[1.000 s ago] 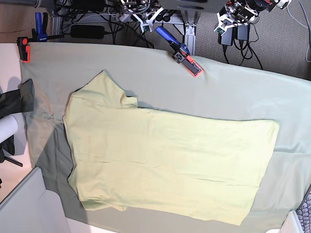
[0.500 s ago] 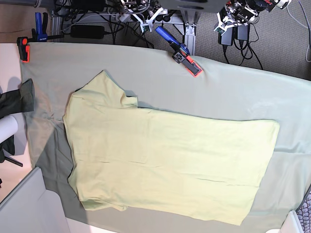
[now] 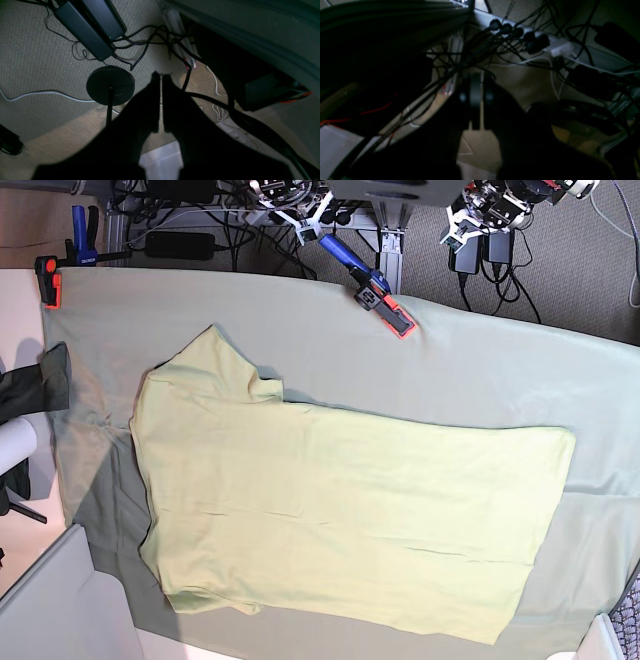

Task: Fold the T-shirt properly

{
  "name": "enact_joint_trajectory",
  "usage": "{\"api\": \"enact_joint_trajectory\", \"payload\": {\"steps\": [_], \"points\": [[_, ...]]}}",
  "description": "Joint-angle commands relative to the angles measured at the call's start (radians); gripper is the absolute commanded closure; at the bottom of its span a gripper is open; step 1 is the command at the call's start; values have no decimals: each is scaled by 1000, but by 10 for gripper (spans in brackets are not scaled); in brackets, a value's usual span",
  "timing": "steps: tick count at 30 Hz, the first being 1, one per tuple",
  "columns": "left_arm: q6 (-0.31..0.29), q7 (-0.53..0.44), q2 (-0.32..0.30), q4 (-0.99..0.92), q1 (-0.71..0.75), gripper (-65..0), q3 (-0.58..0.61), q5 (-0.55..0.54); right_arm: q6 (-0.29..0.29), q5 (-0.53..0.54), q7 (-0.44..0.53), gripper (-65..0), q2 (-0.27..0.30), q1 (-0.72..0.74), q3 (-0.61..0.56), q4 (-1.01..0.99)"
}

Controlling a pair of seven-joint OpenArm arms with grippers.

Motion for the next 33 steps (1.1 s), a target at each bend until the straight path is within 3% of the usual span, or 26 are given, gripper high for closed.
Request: {"api": "enact_joint_trajectory", "payload": {"steps": [1,14,19,24,27,33], "points": [[-9,0,3,6,1,-13,2,-1,-8,0,8,-4,3,-3,-1,5],[-9,-9,3,6,1,-15,2,-2,-8,1,8,-5,2,-3,-1,31],[-9,-79,2,6,1,-15,2,-3,-8,1,8,-5,3,-3,-1,35],[-9,-58,2,14,2,-15,2,-69,-2,1,5,-4,6,-13,-1,35],[-9,5,-3,44,13,-13,2,-68,0,1,3,-4,24,-39,-1,39],[-19,15,-69,278,125,-13,2,-69,1,2,3,-4,91,-150,-1,135]]}}
